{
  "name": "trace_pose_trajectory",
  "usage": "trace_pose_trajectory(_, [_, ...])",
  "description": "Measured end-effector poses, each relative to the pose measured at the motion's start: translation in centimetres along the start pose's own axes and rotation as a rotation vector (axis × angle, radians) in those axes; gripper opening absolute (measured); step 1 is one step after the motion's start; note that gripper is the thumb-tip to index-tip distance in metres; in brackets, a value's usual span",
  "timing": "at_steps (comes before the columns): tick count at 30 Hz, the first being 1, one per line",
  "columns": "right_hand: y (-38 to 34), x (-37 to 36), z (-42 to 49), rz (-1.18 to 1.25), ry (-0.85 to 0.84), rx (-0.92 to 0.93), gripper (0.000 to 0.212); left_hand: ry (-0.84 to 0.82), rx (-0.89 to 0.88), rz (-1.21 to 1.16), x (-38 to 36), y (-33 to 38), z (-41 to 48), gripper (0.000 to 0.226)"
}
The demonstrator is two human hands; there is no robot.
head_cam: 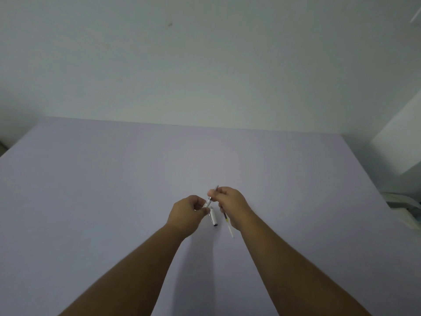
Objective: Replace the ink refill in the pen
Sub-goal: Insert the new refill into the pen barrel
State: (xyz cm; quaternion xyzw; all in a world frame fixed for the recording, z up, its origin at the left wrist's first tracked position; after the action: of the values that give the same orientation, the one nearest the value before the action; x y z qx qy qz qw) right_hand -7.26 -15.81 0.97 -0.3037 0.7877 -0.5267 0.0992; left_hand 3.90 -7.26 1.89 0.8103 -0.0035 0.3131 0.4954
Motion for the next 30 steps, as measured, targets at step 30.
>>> trace_pose_trajectory(30, [-0.3,0.9,-0.3,0.025,0.061,-0.013,0.029,-0.005,0.003,0.018,0.2,1.3,-0.4,0.012])
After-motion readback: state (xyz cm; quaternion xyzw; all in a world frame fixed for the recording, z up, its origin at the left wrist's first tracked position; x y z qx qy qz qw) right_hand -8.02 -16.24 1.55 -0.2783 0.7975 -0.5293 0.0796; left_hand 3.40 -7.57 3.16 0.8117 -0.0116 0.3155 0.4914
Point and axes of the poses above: each hand's wrist, its own z-axis towards the middle knuckle, its own x-axis out of the back of the hand, y = z × x, the point moved 10 cm from there along z, towards the middle knuckle, and after that the axes turned 3 degrees about -z, right-handed, at the moved point
